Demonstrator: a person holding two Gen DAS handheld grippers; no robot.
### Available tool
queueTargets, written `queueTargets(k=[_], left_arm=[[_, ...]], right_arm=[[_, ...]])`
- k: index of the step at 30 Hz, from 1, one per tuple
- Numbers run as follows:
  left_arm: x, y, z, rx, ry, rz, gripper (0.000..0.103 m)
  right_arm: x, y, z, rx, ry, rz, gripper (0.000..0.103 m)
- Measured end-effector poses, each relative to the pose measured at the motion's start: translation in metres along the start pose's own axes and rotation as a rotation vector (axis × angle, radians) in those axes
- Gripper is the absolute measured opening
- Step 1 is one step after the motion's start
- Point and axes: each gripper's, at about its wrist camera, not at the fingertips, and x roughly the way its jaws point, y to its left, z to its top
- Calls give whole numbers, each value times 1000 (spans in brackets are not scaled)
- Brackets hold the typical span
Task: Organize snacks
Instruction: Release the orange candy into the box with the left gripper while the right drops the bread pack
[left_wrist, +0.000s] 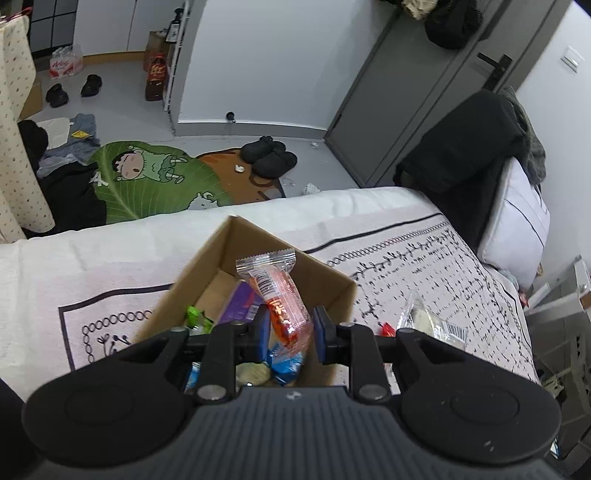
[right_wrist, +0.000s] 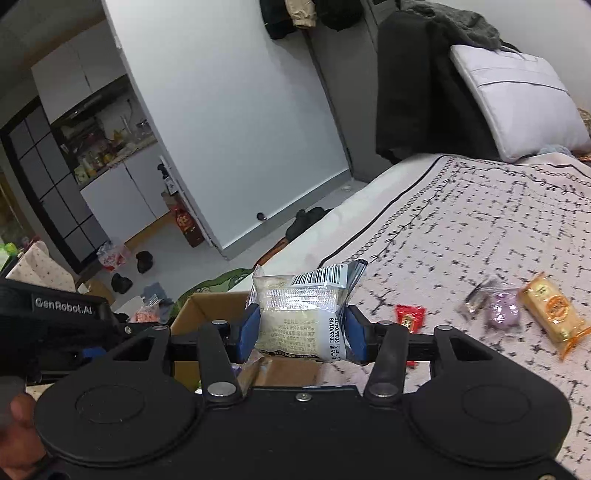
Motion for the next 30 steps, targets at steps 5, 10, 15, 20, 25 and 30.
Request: queueTargets(k=[5,10,15,20,25,30], left_arm=[[6,23,9,-45,12,15,23],[15,39,15,-72,27,24,23],[28,47,17,-85,54,12,24],[35,50,20,-95,59,-4,27],[39,49,25,-90,72,-11,29],[34,48,29,-88,69,-1,41]], right_arm=[[9,10,-4,-16,14,11,48],[17,20,-8,-34,29,21,48],[26,28,-12,-53,43,31,48],[30,36,-11,-62,19,41,48],[38,42,-13,-79,27,58,54],[31,41,-12,-73,15,38,67]])
